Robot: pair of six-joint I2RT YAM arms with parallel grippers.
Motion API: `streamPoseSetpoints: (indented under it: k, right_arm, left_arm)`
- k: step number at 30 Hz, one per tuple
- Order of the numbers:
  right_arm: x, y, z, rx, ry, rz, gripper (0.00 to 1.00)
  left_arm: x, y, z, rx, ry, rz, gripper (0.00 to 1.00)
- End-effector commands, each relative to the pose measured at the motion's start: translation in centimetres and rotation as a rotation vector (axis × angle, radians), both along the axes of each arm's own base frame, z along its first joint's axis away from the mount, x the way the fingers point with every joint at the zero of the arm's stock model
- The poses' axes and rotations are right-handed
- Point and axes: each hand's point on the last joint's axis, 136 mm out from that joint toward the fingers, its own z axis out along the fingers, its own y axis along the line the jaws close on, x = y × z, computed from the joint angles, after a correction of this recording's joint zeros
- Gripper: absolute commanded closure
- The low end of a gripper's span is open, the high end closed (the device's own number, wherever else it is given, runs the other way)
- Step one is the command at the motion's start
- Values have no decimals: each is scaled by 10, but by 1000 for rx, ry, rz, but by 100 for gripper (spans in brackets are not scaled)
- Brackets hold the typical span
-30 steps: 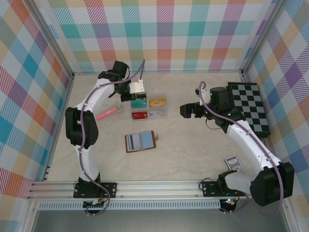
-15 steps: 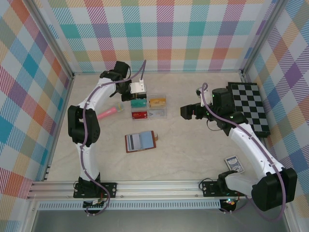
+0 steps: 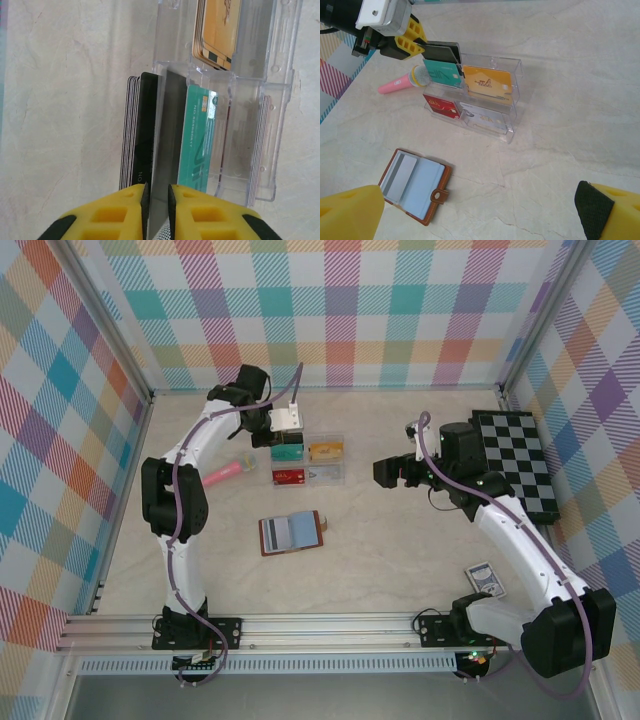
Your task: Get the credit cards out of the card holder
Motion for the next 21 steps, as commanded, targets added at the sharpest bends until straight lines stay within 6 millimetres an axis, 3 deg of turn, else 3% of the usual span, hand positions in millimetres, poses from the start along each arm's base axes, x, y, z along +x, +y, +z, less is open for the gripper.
streamPoseSetpoints:
  k: [1, 11, 15, 18, 21]
  right_arm:
    - [0, 3, 1, 10, -11, 18, 0]
    - [2, 2, -1, 7, -4, 8, 0]
    - [3, 2, -1, 21, 15, -6, 0]
    - [3, 4, -2, 42, 41, -16, 0]
    - [4, 5, -3, 67, 83, -50, 0]
  left_arm:
    - [10, 3, 10, -7, -35, 6, 78]
    - [17, 4, 20, -22, -73, 43, 74]
    - [19, -3, 47, -122, -110, 102, 64]
    - [20, -7, 72, -216, -154, 175, 63]
    - [7, -11, 90, -306, -156, 207, 62]
